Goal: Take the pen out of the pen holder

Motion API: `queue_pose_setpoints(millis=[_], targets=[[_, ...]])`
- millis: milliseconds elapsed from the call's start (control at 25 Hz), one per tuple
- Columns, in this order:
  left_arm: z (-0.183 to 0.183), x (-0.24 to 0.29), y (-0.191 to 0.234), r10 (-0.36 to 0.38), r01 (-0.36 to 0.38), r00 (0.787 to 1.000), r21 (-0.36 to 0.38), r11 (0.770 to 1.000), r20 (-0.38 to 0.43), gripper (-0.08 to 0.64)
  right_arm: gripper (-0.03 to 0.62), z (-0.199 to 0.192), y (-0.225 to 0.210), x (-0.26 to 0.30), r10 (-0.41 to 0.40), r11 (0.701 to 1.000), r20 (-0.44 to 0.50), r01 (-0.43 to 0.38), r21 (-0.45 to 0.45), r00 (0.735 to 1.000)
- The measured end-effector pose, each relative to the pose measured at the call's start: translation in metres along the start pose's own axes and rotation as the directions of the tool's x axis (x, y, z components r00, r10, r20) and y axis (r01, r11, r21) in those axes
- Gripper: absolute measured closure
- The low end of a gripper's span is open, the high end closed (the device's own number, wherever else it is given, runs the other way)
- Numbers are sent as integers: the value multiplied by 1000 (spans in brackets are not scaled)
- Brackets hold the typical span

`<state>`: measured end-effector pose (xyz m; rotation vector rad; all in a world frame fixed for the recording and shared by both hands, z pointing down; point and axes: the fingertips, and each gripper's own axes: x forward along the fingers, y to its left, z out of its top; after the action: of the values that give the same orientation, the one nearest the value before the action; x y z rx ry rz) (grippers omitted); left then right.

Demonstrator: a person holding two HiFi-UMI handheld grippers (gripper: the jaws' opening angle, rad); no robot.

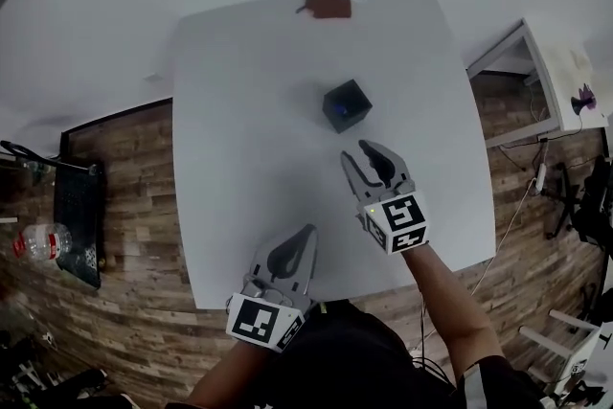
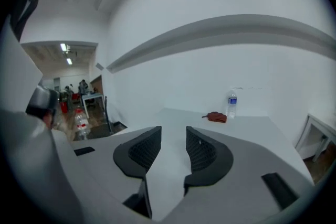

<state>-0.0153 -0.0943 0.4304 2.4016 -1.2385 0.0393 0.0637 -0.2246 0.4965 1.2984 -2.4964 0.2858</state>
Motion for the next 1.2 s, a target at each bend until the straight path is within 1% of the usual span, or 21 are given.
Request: queue_pose_setpoints(millis=[80,200,320,440,680,840,960,1200], targets=[[-3,4,11,10,-10,1000,-11,1000,-17,554,462,-12,-14,27,-41,998,-46,38,-59,998],[-7,6,25,23,-24,999,-18,1000,-38,554,460,-30,-29,58,-90,985,-113,72,-154,989],[-11,7,38,38,-39,998,-30,999,-57,554,459,-44,-39,78,-116,972,-175,75,-223,978],[-13,10,50,51,-54,996,-40,998,-68,555,453,-53,-47,95,-135,961,-218,74,-268,967],[-15,17,59,57,-62,995,-57,996,-87,554,453,-70,-59,117,-153,953,-307,59,-296,939],[-17,18,63,59,-64,994,-55,996,-91,554,456,-80,-61,122,-160,949,-353,46,-311,922],[-17,19,65,62,-68,994,-57,996,-93,555,489,-82,-60,123,-151,952,-364,35,-306,919],[-17,17,63,66,-71,994,-53,996,-89,554,495,-83,-60,121,-134,957,-374,22,-289,918]])
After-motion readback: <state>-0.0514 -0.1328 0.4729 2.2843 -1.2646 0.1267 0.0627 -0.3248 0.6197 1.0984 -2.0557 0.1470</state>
